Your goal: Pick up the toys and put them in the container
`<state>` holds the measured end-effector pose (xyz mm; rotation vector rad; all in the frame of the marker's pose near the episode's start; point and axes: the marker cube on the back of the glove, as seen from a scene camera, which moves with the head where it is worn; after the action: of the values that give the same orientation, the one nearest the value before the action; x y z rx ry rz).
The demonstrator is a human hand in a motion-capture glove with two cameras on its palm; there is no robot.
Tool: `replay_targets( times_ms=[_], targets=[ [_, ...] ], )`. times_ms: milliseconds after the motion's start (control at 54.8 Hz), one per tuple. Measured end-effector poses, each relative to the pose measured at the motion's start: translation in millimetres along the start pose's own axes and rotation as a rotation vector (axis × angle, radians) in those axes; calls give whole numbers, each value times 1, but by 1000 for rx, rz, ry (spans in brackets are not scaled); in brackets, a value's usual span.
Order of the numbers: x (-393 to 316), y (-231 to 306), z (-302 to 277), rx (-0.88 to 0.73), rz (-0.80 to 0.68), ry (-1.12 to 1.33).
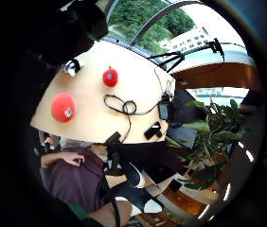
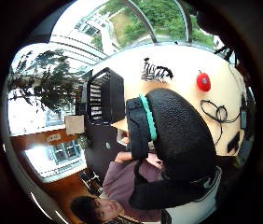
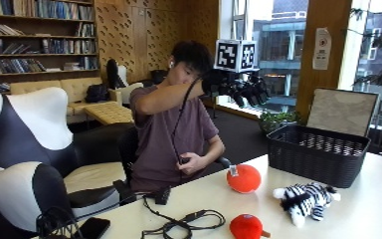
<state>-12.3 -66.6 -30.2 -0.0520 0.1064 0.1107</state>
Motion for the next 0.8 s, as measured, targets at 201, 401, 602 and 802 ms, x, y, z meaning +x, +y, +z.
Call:
replay_targets(
  times_ms=[201,401,602,802],
  targets=[
    [-42,-51,11,-27,-34,55],
    [-62,-133,76,-133,45,23],
    [-80,-183,178,-287,38,53],
    [-83,-209,267,-370,39,-13]
  ],
)
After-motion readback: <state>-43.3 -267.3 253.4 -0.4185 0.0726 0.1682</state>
